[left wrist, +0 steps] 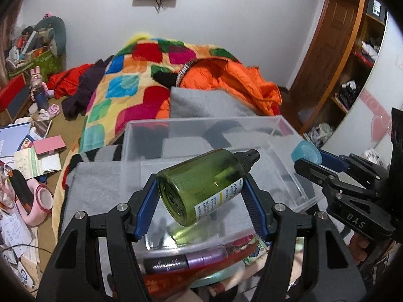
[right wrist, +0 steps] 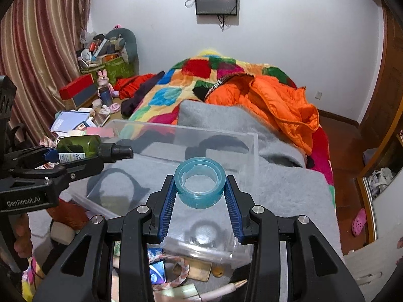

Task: Organize objects
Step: 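Carry the green bottle and blue tape into the clear box and release both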

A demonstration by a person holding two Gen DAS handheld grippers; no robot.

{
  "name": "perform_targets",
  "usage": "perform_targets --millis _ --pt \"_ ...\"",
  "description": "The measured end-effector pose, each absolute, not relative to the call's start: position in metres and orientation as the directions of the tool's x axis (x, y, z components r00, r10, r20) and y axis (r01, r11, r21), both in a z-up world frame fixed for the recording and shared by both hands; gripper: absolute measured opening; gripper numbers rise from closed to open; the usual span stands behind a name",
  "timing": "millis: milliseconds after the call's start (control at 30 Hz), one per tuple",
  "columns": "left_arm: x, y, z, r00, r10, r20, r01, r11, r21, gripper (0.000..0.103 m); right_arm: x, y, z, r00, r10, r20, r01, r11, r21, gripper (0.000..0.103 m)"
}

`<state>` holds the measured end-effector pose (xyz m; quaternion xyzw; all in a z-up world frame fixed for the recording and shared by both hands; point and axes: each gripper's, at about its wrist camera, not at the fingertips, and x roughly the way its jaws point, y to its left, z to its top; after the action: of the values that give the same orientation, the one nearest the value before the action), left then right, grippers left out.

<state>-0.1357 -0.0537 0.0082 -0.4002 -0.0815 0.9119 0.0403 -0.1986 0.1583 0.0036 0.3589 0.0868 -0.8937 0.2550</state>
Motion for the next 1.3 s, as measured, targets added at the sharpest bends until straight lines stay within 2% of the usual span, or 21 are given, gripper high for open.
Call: perform_targets --millis 400,733,867,1100,1300 --pt "-0.166 -0.048 -0.018 -0.586 0.152 -0.796 -0.028 -0.985 -0.168 0.064 -0.215 0.149 -0.018 -0.565 -0.37 -0.737 0.524 -0.851 0.026 0.036" --pt "-0.169 -0.05 -0.02 -0.58 0.159 -0.799 -0.026 -0.984 -0.177 0.064 -0.215 0.143 -0.026 -0.558 -0.35 -0.752 0.53 -0.848 0.001 0.036" --pt "-0.164 -0.045 -0.017 -0.584 0.151 -0.797 -0.043 -0.987 -0.156 0.068 -0.215 0.145 -0.026 -0.552 -0.357 -0.754 0.532 -0.847 0.012 0.036" --pt "-0.146 -0.031 -0.005 -0.627 0.106 -0.772 -0.078 -0.994 -0.073 0.077 -0.209 0.149 -0.021 -0.541 -0.383 -0.749 0.545 -0.837 0.035 0.05" --pt "-0.127 -0.033 0.011 -0.66 0.095 -0.745 -0.075 -0.995 -0.061 0.088 -0.193 0.159 -0.008 -0.577 -0.39 -0.717 0.542 -0.84 0.02 0.062"
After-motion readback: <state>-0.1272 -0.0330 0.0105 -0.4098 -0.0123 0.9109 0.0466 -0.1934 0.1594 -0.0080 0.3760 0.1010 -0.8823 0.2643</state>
